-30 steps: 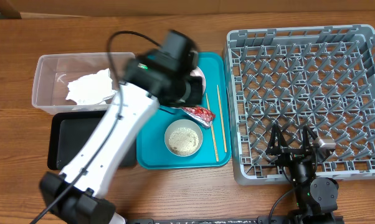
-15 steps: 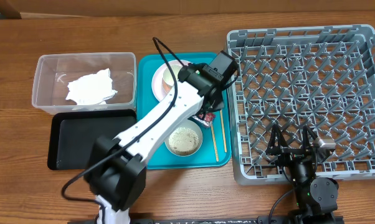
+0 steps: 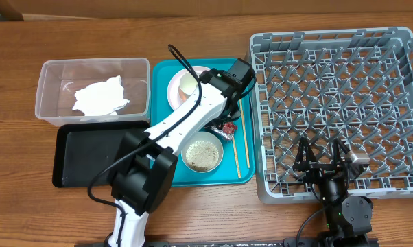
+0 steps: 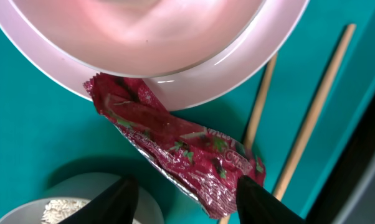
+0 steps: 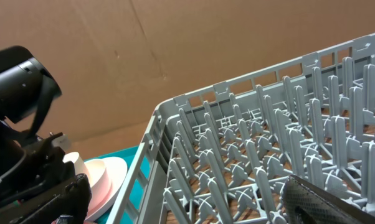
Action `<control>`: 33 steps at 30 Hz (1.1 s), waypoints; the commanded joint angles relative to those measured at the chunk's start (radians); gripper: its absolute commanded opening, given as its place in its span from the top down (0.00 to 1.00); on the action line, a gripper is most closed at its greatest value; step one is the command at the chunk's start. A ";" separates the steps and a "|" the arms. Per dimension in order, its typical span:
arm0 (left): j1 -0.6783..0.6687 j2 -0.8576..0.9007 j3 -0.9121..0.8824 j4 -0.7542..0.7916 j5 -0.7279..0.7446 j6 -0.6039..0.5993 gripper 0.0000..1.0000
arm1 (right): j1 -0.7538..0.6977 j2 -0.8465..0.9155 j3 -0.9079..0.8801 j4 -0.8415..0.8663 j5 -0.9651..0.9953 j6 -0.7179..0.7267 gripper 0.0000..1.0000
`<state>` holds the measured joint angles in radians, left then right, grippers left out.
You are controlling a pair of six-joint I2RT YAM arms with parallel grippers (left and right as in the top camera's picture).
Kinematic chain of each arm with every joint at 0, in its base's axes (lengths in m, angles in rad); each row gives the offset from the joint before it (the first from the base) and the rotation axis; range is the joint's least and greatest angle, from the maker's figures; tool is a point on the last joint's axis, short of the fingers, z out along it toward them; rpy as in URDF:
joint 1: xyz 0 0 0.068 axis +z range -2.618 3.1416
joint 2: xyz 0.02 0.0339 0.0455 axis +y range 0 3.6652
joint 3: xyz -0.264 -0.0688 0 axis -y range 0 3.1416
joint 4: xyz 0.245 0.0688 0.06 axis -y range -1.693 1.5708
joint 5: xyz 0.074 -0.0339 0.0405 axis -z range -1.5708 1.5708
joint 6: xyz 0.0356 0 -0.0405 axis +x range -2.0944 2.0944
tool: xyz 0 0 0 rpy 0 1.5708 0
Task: Sort waste into correct bins and load items into the dishwasher
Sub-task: 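Move the left gripper to the red snack wrapper, then grasp the red wrapper with the left gripper beside the plate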
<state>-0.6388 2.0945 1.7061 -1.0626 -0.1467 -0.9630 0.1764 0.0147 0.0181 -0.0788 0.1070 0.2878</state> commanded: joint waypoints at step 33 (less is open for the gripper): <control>0.005 0.032 -0.126 0.121 -0.021 -0.001 0.90 | -0.007 -0.009 -0.010 0.005 -0.005 0.000 0.00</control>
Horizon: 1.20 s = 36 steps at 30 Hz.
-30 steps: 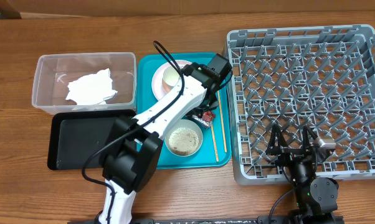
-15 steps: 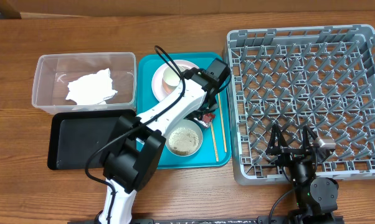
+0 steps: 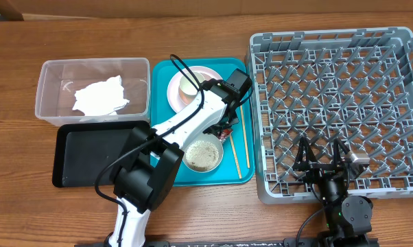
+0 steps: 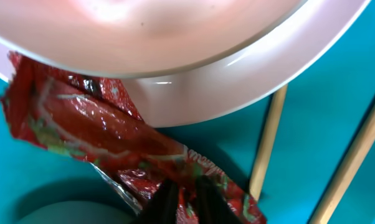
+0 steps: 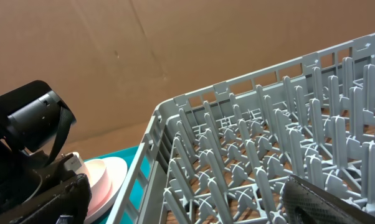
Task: Sort waste into correct bins and load items into the dishwasher
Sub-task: 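Grasp the red wrapper with the left gripper beside the plate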
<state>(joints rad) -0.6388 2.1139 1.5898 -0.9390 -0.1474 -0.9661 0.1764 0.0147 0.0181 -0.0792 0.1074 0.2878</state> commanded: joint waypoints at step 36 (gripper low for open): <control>0.212 -0.023 0.064 -0.288 -0.150 0.430 0.78 | -0.007 -0.009 -0.010 0.006 -0.005 0.000 0.00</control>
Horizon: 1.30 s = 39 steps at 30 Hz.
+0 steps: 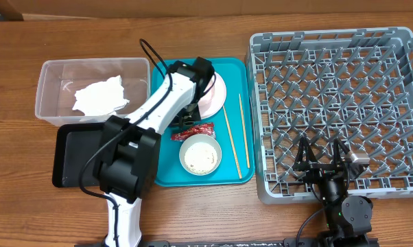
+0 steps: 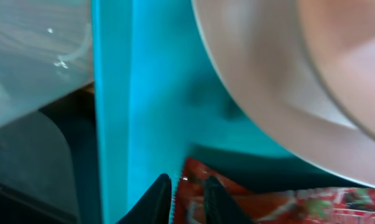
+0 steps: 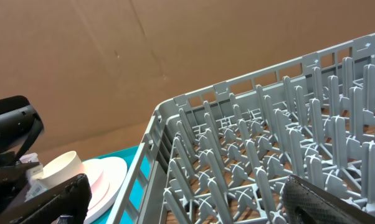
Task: Sort waste into correct bins and load items into the dishwasher
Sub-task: 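Grasp the red wrapper with the left gripper beside the plate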
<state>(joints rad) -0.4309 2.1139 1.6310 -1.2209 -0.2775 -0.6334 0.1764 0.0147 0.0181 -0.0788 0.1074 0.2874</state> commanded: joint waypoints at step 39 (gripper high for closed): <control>0.215 -0.033 0.022 -0.103 0.609 0.885 0.77 | -0.007 -0.009 -0.010 0.005 -0.005 0.000 0.00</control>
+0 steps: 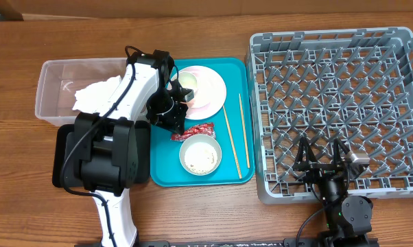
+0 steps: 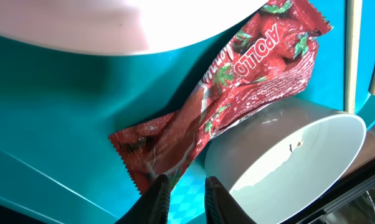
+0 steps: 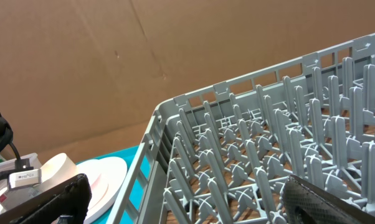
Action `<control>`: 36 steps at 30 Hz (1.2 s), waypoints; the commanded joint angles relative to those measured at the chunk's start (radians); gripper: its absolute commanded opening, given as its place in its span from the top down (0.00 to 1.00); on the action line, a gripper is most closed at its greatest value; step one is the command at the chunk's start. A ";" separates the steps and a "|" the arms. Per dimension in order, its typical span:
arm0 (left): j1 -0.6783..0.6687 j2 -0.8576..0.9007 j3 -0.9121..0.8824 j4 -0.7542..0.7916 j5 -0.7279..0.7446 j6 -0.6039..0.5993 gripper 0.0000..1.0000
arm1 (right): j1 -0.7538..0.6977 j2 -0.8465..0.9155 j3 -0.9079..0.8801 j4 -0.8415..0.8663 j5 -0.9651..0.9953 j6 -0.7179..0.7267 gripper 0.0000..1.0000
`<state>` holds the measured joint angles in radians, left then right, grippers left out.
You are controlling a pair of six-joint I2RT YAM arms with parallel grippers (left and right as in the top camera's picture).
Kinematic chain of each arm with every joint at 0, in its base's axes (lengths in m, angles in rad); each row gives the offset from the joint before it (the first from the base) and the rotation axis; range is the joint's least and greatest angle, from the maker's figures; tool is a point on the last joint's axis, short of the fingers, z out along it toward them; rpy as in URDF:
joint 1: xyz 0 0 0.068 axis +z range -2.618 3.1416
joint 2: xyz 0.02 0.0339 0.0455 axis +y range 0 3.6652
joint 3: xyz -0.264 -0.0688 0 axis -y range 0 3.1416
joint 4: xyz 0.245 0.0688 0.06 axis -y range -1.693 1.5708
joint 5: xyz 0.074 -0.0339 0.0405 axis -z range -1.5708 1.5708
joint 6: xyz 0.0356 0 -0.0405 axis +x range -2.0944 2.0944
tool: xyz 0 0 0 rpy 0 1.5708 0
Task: Sort waste into correct bins and load items into the dishwasher
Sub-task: 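Grasp the red wrapper with the left gripper beside the plate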
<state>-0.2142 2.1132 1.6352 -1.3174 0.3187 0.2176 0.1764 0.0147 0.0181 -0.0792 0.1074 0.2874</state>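
Note:
A red strawberry wrapper (image 1: 193, 130) lies on the teal tray (image 1: 234, 68), between the pink plate (image 1: 208, 92) and the white bowl (image 1: 200, 156). My left gripper (image 1: 169, 125) is at the wrapper's left end. In the left wrist view the fingertips (image 2: 159, 196) stand close together, pinching the lower corner of the wrapper (image 2: 237, 81), which leans against the bowl (image 2: 287, 162). A cup (image 1: 188, 82) stands on the plate. Two chopsticks (image 1: 232, 137) lie at the tray's right. My right gripper (image 1: 321, 165) hangs open over the grey dish rack (image 1: 337, 103), holding nothing.
A clear bin (image 1: 55, 75) holding white paper (image 1: 97, 96) stands left of the tray. A black tray bin (image 1: 73, 158) lies in front of it. The rack's near corner (image 3: 169, 124) fills the right wrist view.
My left arm has swung left, so the plate and cup now show in full. The wrapper stays above the bowl, tilted a little more. The right arm has not moved.
My left gripper hung open over the wrapper, which lay by the plate's edge near the chopsticks. Then it was shut on the wrapper. Later the wrapper lay further left, above the bowl, and it is still there in the gripper.

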 commanded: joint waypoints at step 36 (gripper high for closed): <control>-0.010 -0.032 -0.079 0.088 -0.023 0.056 0.75 | -0.007 -0.009 -0.010 0.006 -0.005 0.000 0.00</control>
<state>-0.2161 2.1113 1.5597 -1.2327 0.3031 0.2481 0.1764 0.0147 0.0181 -0.0788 0.1070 0.2878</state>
